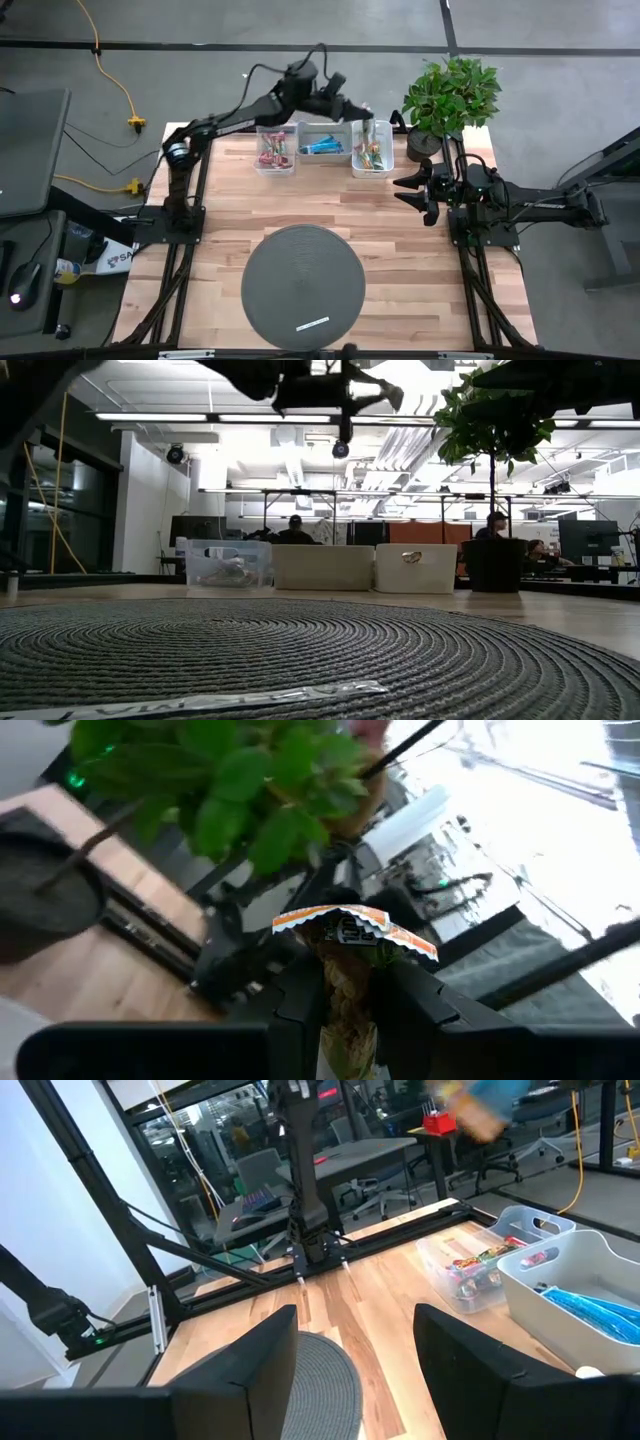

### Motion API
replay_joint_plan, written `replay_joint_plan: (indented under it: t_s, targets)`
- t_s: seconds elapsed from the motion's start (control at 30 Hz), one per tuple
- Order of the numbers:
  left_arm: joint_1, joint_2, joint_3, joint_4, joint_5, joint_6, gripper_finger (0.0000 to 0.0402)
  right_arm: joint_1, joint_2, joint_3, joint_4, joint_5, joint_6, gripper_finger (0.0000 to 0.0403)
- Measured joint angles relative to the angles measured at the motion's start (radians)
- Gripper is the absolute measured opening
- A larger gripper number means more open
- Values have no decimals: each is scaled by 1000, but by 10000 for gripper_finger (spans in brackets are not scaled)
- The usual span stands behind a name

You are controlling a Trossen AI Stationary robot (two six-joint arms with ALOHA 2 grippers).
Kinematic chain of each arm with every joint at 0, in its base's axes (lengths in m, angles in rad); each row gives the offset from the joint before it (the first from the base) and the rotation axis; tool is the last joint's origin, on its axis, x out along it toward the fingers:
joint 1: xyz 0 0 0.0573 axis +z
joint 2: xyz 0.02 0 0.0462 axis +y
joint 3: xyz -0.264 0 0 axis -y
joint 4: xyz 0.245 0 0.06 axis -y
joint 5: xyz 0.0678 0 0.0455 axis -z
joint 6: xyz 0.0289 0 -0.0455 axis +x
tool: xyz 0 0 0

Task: Pick and place Granola Bars by type
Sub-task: Put the orange granola bar into the white bin

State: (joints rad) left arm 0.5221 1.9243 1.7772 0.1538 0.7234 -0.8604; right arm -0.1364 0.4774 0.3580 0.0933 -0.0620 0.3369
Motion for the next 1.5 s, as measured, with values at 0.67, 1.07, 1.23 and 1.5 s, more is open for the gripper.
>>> replay_joint_plan:
  t_s: [0.67, 1.07, 1.23, 1.5]
  targets:
    - [7, 299, 371, -550, -353, 102, 73, 0, 0, 0, 0, 2, -1, 186]
    - [-41, 383, 371, -570, -637, 101, 73, 0, 0, 0, 0, 3, -2, 186]
    - [-79, 400, 373, -544, -725, 107, 73, 0, 0, 0, 0, 3, 0, 186]
    - [-111, 423, 370, -583, -781, 132, 73, 0, 0, 0, 0, 3, -2, 186]
